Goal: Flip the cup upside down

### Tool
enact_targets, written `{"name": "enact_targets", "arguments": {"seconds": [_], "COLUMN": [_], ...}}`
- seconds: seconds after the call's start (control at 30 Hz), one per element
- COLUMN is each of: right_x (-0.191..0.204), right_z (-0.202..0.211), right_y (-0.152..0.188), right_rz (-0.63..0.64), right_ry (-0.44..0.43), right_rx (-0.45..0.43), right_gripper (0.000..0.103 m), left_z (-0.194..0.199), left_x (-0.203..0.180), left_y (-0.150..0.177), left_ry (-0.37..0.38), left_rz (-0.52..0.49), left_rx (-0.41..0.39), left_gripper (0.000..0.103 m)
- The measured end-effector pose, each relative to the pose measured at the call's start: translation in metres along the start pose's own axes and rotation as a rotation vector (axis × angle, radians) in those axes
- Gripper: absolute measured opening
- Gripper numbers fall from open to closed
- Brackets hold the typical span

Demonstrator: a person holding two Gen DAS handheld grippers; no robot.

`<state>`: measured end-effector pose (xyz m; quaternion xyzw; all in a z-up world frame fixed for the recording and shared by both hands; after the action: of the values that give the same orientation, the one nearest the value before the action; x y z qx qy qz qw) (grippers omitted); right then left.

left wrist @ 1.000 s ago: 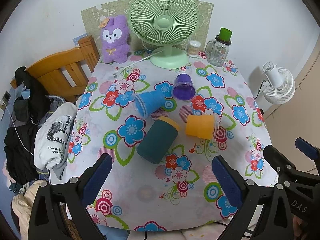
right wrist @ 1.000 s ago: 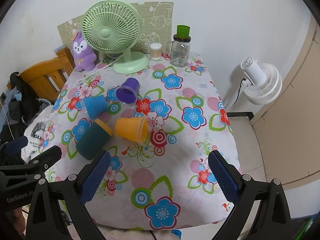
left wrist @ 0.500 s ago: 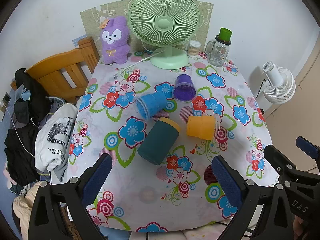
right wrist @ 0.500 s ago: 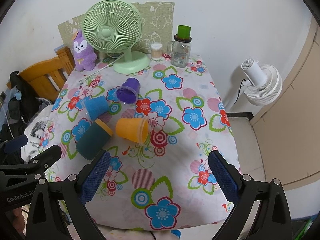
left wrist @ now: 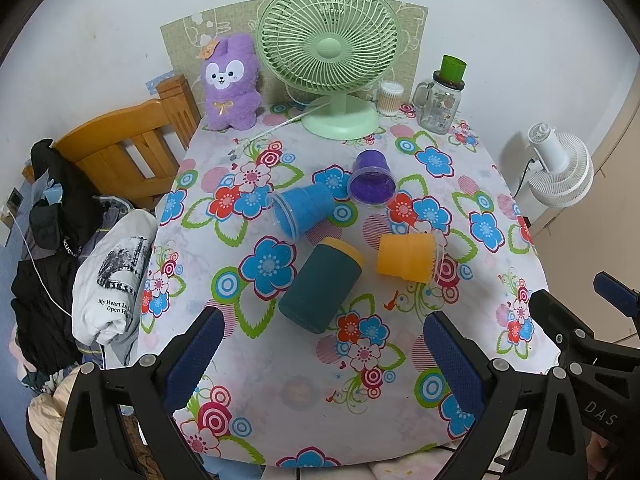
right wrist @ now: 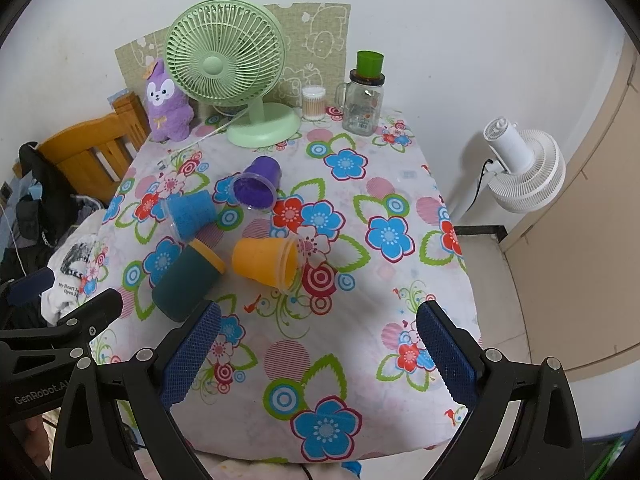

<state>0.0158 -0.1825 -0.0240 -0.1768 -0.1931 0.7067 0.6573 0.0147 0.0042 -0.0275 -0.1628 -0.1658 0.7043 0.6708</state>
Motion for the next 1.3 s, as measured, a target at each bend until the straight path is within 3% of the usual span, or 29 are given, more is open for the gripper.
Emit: {"name": "enact_targets", "arguments": {"seconds": [0.53, 0.87, 1.3], "right_x": [0.011, 0.021, 0.02], "right_z": [-0.032, -0.073, -0.134], "right_y": [-0.012, -0.017, -0.006], "right_rz": [0.009, 0.009, -0.044], "right_ry": [0.003, 0.013, 0.037], "right_rx": [0.047, 0.079, 0.185], "right_gripper": [0.099, 0.099, 0.099], "left_z": [-0.035, -0.086, -0.155], "left_x": [0.006, 0.014, 0.01], "left_y": [-0.009, -0.012, -0.006], "left_ry": [-0.004, 0.007, 0.034], "left_rz": [-0.075, -0.104, -0.138], "left_rx": [0.043, 0.119, 0.224], "left_gripper": [0.101, 0.101, 0.101]}}
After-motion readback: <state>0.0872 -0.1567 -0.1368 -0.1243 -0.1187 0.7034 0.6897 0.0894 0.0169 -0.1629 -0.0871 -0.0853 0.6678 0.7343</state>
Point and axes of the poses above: each gripper's, at about its wrist camera, not at the fingertips, and z roughly against the way its jaws point, x to its left, y to its underside, the point moved 4 cm from there along -z, roughly the way its jaws point, and after that the axes turned 1 degree about x, right-handed, at the moved point
